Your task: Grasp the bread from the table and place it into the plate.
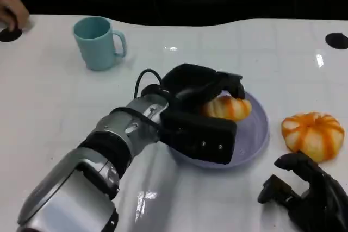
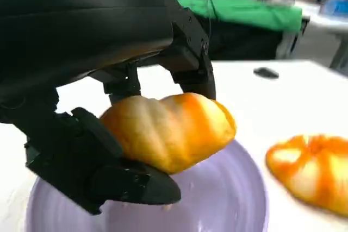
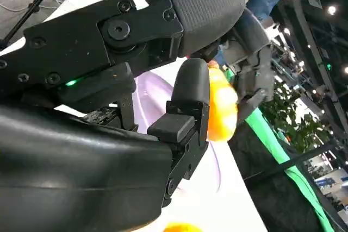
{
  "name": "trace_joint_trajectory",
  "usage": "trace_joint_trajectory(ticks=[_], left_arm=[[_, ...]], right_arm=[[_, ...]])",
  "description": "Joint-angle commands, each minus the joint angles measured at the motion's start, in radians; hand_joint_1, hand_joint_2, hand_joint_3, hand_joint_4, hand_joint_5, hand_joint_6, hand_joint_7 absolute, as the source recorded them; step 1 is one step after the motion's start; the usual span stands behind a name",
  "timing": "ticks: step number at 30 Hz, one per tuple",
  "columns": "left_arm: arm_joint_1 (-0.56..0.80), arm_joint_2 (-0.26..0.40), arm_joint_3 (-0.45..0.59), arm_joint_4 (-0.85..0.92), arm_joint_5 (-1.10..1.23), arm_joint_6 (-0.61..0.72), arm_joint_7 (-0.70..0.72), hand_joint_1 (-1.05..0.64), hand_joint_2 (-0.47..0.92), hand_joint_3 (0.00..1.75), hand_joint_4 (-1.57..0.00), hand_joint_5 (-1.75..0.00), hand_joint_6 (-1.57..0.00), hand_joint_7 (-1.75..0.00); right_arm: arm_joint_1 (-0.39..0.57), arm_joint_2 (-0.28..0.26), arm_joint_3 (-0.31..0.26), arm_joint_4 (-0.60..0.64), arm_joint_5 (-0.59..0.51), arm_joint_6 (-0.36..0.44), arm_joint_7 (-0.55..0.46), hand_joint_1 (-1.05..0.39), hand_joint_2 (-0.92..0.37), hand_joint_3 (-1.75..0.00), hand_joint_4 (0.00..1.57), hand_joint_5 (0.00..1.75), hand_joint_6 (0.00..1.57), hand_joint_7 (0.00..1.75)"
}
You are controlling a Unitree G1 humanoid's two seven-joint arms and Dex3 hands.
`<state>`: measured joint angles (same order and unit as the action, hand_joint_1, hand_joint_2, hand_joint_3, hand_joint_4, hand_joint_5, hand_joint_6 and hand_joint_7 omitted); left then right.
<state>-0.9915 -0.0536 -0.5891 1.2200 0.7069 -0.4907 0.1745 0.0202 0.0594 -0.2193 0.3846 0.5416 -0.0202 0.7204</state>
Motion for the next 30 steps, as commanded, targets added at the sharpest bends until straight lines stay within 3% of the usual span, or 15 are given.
trace_joint_trajectory(ticks=[1, 7, 8, 9, 10, 12, 20, 30], left_arm=[[-0.036, 0.011, 0.001, -0.004, -0.004, 0.008, -0.032, -0.37, 0.92, 0.22, -0.51, -0.99, -0.63, -0.11], [-0.037, 0.011, 0.001, -0.004, -0.004, 0.010, -0.038, -0.38, 0.92, 0.22, -0.50, -0.92, -0.61, -0.07], [-0.060, 0.018, -0.021, 0.010, 0.014, 0.052, -0.129, -0.38, 0.92, 0.22, -0.50, -0.92, -0.62, -0.07], [-0.077, 0.023, -0.038, 0.018, 0.027, 0.086, -0.198, -0.77, 0.92, 0.50, -0.20, -0.45, -0.30, -0.04], [-0.088, 0.028, -0.049, 0.021, 0.035, 0.110, -0.249, -0.91, 0.92, 0.61, -0.10, -0.27, -0.19, -0.03], [-0.092, 0.031, -0.055, 0.014, 0.036, 0.131, -0.288, -1.01, 0.92, 0.69, -0.03, -0.14, -0.10, -0.02], [-0.093, 0.069, 0.007, -0.025, -0.044, 0.106, -0.413, -1.05, 0.92, 0.81, 0.00, -0.09, -0.08, -0.02], [-0.048, 0.132, 0.074, -0.114, -0.130, 0.041, -0.461, -1.05, 0.92, 0.83, -0.04, -0.12, -0.11, -0.03]], right_arm=[[0.014, -0.006, -0.006, -0.020, 0.009, 0.003, -0.007, -0.51, -0.92, -0.14, 0.67, 1.51, 0.61, 1.16], [0.015, -0.006, -0.006, -0.023, 0.008, 0.004, -0.009, -0.51, -0.92, -0.14, 0.67, 1.51, 0.61, 1.16], [0.014, -0.008, -0.006, -0.022, 0.008, 0.007, -0.010, -0.51, -0.92, -0.14, 0.67, 1.51, 0.61, 1.16], [0.012, -0.009, -0.007, -0.021, 0.008, 0.010, -0.010, -0.50, -0.92, -0.14, 0.66, 1.51, 0.61, 1.16], [0.011, -0.010, -0.007, -0.021, 0.008, 0.012, -0.011, -0.50, -0.92, -0.14, 0.66, 1.51, 0.61, 1.16], [0.011, -0.011, -0.007, -0.021, 0.008, 0.013, -0.011, -0.50, -0.92, -0.14, 0.66, 1.51, 0.61, 1.16], [0.008, -0.016, -0.008, -0.019, 0.005, 0.009, -0.007, -0.52, -0.92, -0.13, 0.66, 1.50, 0.60, 1.13], [0.001, -0.010, -0.013, -0.005, 0.015, 0.004, 0.001, -0.50, -0.92, -0.11, 0.67, 1.52, 0.63, 1.13]])
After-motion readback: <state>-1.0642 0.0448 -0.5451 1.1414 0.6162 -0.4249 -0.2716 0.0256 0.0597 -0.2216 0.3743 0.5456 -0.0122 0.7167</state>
